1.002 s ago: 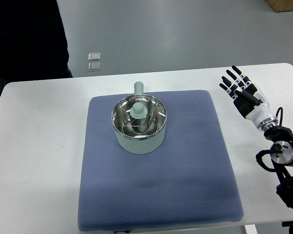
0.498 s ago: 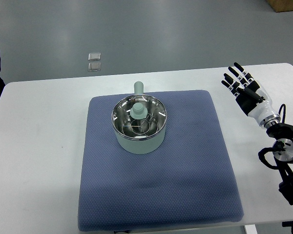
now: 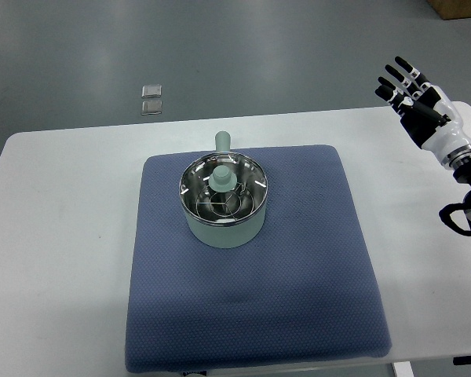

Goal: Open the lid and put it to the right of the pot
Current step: 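Raise the right hand and swing it over the saucepan lid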

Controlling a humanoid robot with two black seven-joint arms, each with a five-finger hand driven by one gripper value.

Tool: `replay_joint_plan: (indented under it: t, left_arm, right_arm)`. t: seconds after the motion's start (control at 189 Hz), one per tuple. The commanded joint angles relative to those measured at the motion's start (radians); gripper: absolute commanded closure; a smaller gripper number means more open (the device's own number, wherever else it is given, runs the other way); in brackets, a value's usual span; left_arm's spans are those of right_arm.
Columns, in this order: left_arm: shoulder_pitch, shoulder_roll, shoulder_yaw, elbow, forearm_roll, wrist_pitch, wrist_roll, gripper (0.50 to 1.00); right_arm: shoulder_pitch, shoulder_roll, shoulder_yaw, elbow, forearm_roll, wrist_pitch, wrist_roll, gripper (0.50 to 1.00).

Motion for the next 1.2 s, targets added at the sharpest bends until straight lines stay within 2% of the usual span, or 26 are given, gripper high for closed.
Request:
replay_joint_plan:
  t: [0.0, 0.143, 0.148, 0.18, 0.366, 0.525, 0.541, 0.684, 0.689, 0.753, 0.806, 0.811, 0.954, 1.06, 1.129, 1.182, 1.193]
  left_arm:
    - [0.000, 0.000, 0.000, 0.000, 0.000, 0.000, 0.000, 0.500]
    - [0.000, 0.000, 0.000, 0.000, 0.000, 0.000, 0.000, 0.500]
    - [0.000, 0.000, 0.000, 0.000, 0.000, 0.000, 0.000, 0.500]
    - [0.000, 0.000, 0.000, 0.000, 0.000, 0.000, 0.000, 0.500]
    - [0.000, 0.000, 0.000, 0.000, 0.002, 0.000, 0.000, 0.500]
    - [0.000, 0.000, 0.000, 0.000, 0.000, 0.000, 0.000, 0.500]
    - [0.000, 0.000, 0.000, 0.000, 0.000, 0.000, 0.000, 0.500]
    - [0.000, 0.000, 0.000, 0.000, 0.000, 0.000, 0.000, 0.500]
    - [0.000, 0.000, 0.000, 0.000, 0.000, 0.000, 0.000, 0.500]
    - [0.000, 0.000, 0.000, 0.000, 0.000, 0.000, 0.000, 0.500]
    - [0.000, 0.000, 0.000, 0.000, 0.000, 0.000, 0.000, 0.500]
    - [0.000, 0.000, 0.000, 0.000, 0.000, 0.000, 0.000, 0.500]
    - [0.000, 0.000, 0.000, 0.000, 0.000, 0.000, 0.000, 0.500]
    - [0.000, 0.000, 0.000, 0.000, 0.000, 0.000, 0.000, 0.500]
    - [0.000, 0.000, 0.000, 0.000, 0.000, 0.000, 0.000, 0.500]
    - [0.000, 0.000, 0.000, 0.000, 0.000, 0.000, 0.000, 0.500]
    - [0.000, 0.000, 0.000, 0.000, 0.000, 0.000, 0.000, 0.500]
  right_arm:
    - [0.033, -0.042, -0.012, 0.017, -0.053, 0.003, 0.000, 0.593]
    - [0.060, -0.087, -0.038, 0.040, -0.117, 0.030, 0.000, 0.593]
    - [0.083, -0.109, -0.061, 0.051, -0.140, 0.052, 0.001, 0.593]
    - [0.099, -0.127, -0.078, 0.056, -0.154, 0.063, 0.001, 0.593]
    - [0.218, -0.254, -0.276, 0.062, -0.215, 0.087, 0.023, 0.593]
    - [0.295, -0.298, -0.393, 0.085, -0.267, 0.102, 0.043, 0.593]
    - [0.336, -0.315, -0.435, 0.105, -0.313, 0.104, 0.044, 0.593]
    - [0.387, -0.335, -0.497, 0.143, -0.364, 0.109, 0.052, 0.593]
    - [0.427, -0.350, -0.550, 0.172, -0.384, 0.116, 0.060, 0.593]
    - [0.481, -0.369, -0.624, 0.215, -0.404, 0.118, 0.061, 0.593]
    - [0.481, -0.369, -0.624, 0.215, -0.404, 0.118, 0.061, 0.593]
    - [0.526, -0.377, -0.679, 0.247, -0.421, 0.118, 0.066, 0.593]
    - [0.633, -0.366, -0.799, 0.310, -0.514, 0.116, 0.067, 0.595]
    - [0.663, -0.361, -0.837, 0.324, -0.559, 0.116, 0.067, 0.595]
    - [0.728, -0.295, -0.917, 0.333, -0.672, 0.106, 0.067, 0.601]
    - [0.728, -0.295, -0.917, 0.333, -0.672, 0.106, 0.067, 0.601]
    - [0.743, -0.258, -0.939, 0.332, -0.729, 0.104, 0.067, 0.609]
